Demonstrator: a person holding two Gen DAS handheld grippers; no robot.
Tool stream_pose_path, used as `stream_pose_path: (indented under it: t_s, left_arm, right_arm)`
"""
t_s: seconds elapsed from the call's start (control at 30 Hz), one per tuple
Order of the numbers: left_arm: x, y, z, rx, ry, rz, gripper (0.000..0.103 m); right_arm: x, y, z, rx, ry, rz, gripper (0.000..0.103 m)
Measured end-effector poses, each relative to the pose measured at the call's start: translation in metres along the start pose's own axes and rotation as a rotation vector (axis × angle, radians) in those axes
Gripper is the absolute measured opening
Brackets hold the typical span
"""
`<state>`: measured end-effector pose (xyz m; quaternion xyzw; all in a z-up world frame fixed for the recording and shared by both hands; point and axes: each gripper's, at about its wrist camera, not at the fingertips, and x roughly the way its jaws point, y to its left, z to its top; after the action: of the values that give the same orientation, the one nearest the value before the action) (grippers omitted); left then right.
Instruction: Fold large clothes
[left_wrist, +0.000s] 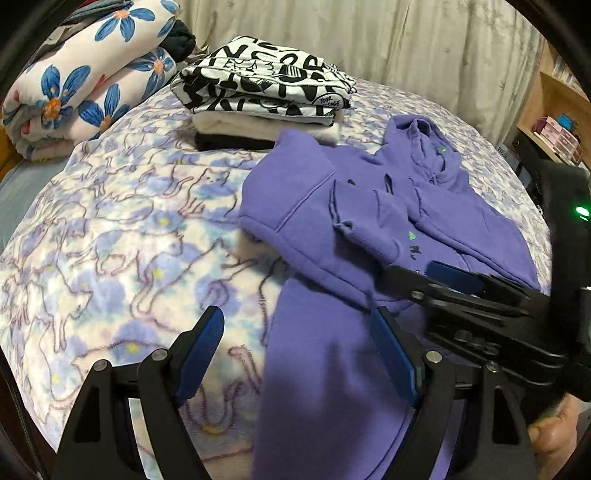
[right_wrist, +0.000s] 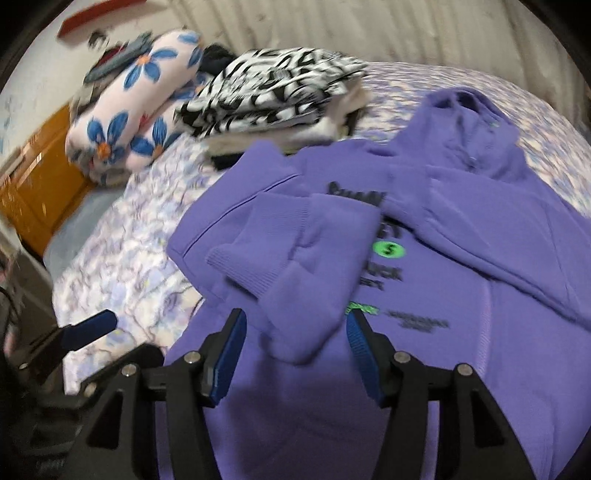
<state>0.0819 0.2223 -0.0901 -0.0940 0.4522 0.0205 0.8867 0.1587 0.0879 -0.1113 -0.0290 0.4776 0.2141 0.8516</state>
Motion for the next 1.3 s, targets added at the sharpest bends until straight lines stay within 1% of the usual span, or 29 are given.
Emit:
stream_pose_path:
  t_s: [0.03,0.13,0.2,0.23,0.3,0.37,0.43,0.53,0.63,0.7,0.77,0.83,0.9,0.93,0.97,1.0,1.03,1.13,1.2,1.27,1.3]
  left_arm:
    - [0.001,0.002,0.0,-0.002,0.004,0.001,0.08]
    - [0.003,0.003,-0.001,-0.007,0.013,-0.001,0.08]
    - [0.004,0.003,-0.001,-0.01,0.014,-0.006,0.08]
    - [0.004,0.003,-0.001,-0.009,0.013,-0.008,0.08]
    - [0.003,0.003,-0.001,-0.007,0.008,-0.01,0.08]
    - [0.001,0.002,-0.001,-0.003,0.0,-0.012,0.08]
    - [-0.001,0.001,0.0,-0.001,-0.005,-0.012,0.08]
    - [-0.004,-0.001,0.0,0.004,-0.014,-0.015,0.08]
    - [-0.005,-0.002,0.001,0.005,-0.018,-0.019,0.08]
    - [-0.005,-0.004,0.001,0.008,-0.019,-0.022,0.08]
    - [-0.001,-0.007,0.001,0.014,-0.016,-0.022,0.08]
    - [0.003,-0.01,0.002,0.025,-0.007,-0.021,0.08]
    - [0.008,-0.013,0.004,0.038,0.002,-0.028,0.08]
    - [0.013,-0.016,0.007,0.05,0.014,-0.03,0.08]
    - [0.017,-0.017,0.011,0.057,0.022,-0.034,0.08]
    - [0.019,-0.018,0.013,0.062,0.027,-0.037,0.08]
    - [0.023,-0.018,0.017,0.067,0.033,-0.036,0.08]
    - [0.035,-0.023,0.037,0.112,0.042,-0.028,0.08]
    - [0.045,-0.026,0.051,0.141,0.06,-0.031,0.08]
    - [0.058,-0.028,0.066,0.16,0.084,-0.041,0.08]
    - [0.065,-0.029,0.074,0.164,0.096,-0.043,0.08]
  right_arm:
    - [0.008,0.005,0.002,-0.019,0.019,-0.027,0.056]
    - [0.022,0.012,0.01,-0.073,0.04,-0.099,0.056]
    - [0.023,0.016,0.018,-0.11,0.033,-0.11,0.033]
    - [0.021,0.016,0.025,-0.116,0.036,-0.102,0.018]
    - [0.009,0.015,0.039,-0.12,-0.006,-0.09,0.016]
    - [-0.014,0.013,0.057,-0.131,-0.083,-0.087,0.015]
    - [-0.041,0.004,0.075,-0.11,-0.165,-0.071,0.015]
    - [-0.082,-0.026,0.096,-0.039,-0.274,-0.07,0.015]
    - [-0.102,-0.069,0.103,0.048,-0.322,-0.108,0.015]
    - [-0.105,-0.101,0.099,0.123,-0.315,-0.138,0.016]
    - [-0.101,-0.136,0.087,0.211,-0.282,-0.159,0.018]
    - [-0.089,-0.17,0.069,0.292,-0.226,-0.186,0.018]
    - [-0.077,-0.197,0.05,0.343,-0.159,-0.217,0.022]
    - [-0.072,-0.208,0.041,0.365,-0.132,-0.221,0.026]
    - [-0.068,-0.219,0.031,0.392,-0.1,-0.221,0.033]
    - [-0.067,-0.23,0.021,0.414,-0.081,-0.217,0.038]
    - [-0.069,-0.238,0.013,0.43,-0.076,-0.21,0.042]
    - [-0.079,-0.255,0.001,0.448,-0.079,-0.183,0.043]
    - [-0.085,-0.26,0.002,0.443,-0.087,-0.172,0.046]
    - [-0.088,-0.264,0.006,0.441,-0.095,-0.158,0.053]
    - [-0.089,-0.267,0.01,0.445,-0.099,-0.143,0.053]
